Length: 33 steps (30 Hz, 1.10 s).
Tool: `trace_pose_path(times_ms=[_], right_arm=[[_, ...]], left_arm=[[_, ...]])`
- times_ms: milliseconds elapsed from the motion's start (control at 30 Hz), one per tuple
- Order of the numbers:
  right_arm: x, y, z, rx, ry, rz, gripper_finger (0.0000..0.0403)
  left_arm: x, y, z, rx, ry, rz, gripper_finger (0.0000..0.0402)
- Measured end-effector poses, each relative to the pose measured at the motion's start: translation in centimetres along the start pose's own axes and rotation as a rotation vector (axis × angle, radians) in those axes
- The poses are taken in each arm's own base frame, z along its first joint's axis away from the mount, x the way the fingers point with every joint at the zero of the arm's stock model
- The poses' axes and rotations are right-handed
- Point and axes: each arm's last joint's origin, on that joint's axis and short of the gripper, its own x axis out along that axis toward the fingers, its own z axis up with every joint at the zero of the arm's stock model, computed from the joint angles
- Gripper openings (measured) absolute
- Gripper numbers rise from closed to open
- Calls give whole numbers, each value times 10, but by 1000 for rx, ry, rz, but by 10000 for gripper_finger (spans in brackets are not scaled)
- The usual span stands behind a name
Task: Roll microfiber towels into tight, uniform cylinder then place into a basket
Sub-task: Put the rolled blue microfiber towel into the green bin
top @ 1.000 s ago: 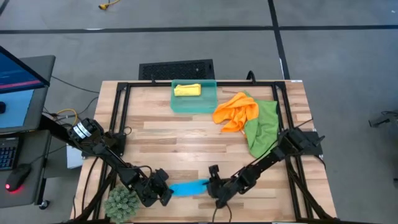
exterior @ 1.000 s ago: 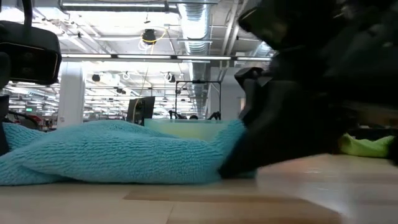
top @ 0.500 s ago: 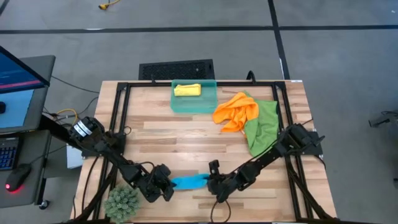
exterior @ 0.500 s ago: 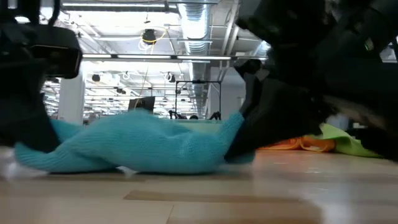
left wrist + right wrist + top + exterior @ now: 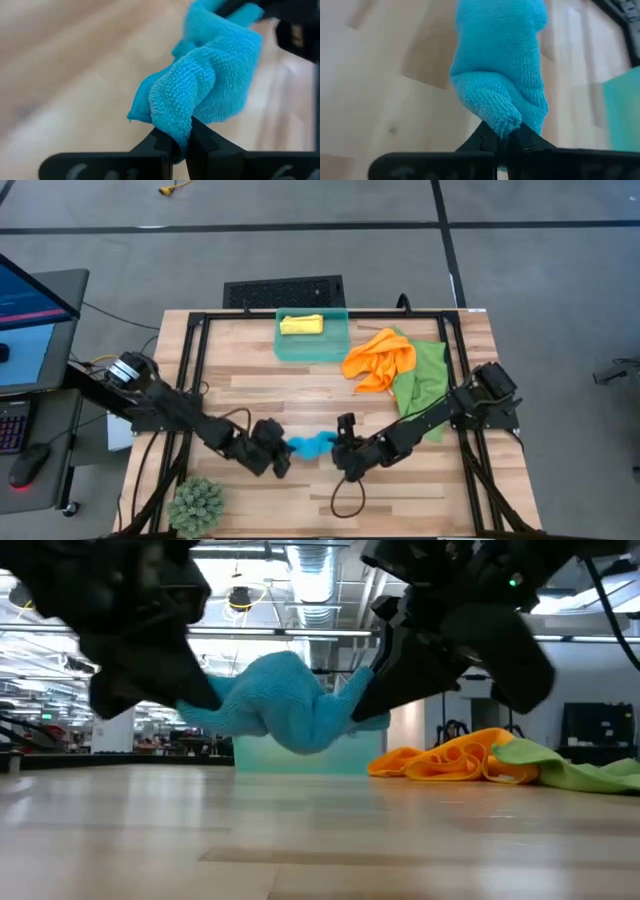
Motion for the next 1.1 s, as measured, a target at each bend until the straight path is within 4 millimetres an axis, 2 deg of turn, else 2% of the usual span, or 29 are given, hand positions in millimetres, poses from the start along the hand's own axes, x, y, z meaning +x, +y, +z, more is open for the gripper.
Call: trace_pose_path(times_ms=[300,533,700,867,1100], right_arm=[[1,-53,-5,-12,65,-98,22],[0,-113,-13,14,81,-181,22],[9,-161,-28,38,94,-223,22],[23,-206,-54,70,94,-212,22],[26,-268,-85,153,-28,-247,22]], left_arm=[[-15,36,56,-2,-40,178,11],[-22,68,105,6,-91,238,11],[-23,104,140,2,-134,319,11],[-24,146,172,-22,-164,369,11],[-26,200,203,-34,-204,377,11]])
